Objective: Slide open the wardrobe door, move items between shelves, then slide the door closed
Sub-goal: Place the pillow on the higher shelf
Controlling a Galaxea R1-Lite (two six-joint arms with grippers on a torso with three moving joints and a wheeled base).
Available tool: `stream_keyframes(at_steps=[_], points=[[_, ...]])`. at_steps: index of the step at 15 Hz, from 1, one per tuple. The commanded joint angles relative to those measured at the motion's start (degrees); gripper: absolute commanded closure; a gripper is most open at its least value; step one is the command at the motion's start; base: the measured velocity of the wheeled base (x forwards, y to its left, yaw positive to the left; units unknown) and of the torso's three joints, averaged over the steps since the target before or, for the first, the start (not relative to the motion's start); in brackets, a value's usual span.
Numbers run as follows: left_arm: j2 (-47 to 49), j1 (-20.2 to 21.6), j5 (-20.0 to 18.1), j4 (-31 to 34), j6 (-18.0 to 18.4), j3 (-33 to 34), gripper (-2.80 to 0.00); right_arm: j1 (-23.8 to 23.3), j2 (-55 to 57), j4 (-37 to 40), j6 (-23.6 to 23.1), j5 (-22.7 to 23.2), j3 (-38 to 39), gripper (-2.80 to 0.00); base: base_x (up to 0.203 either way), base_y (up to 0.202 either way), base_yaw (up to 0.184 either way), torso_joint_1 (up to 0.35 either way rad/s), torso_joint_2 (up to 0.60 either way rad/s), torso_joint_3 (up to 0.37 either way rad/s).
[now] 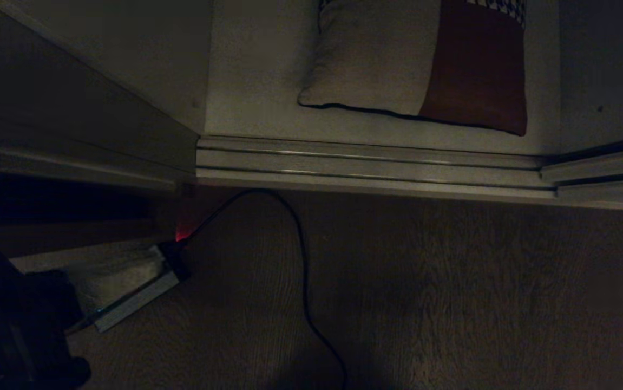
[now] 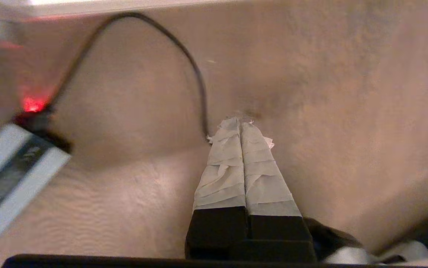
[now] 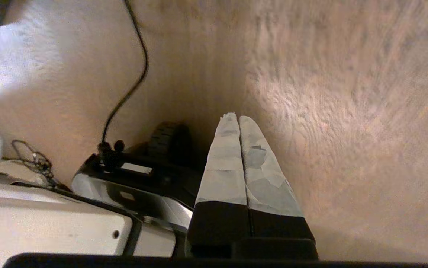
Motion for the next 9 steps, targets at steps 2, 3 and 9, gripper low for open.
stream_keyframes(at_steps=[2, 3, 9], points=[[-4.8, 2.6, 1.0, -0.3, 1.0, 1.0, 0.0, 0.0, -0.4, 0.3, 0.0, 0.1, 0.2, 0.0, 0.0, 0.0, 0.0, 0.0, 0.0, 0.0], [-6.2, 3.4, 2.1, -0.1, 1.2, 1.1, 0.0, 0.0, -0.5, 0.4, 0.0, 0.1, 0.2, 0.0, 0.0, 0.0, 0.0, 0.0, 0.0, 0.0], [-13.4, 15.3, 4.7, 0.1, 4.5, 4.1, 0.0, 0.0, -6.7, 0.6, 0.1, -0.5, 0.1, 0.0, 0.0, 0.0, 0.0, 0.0, 0.0, 0.0]])
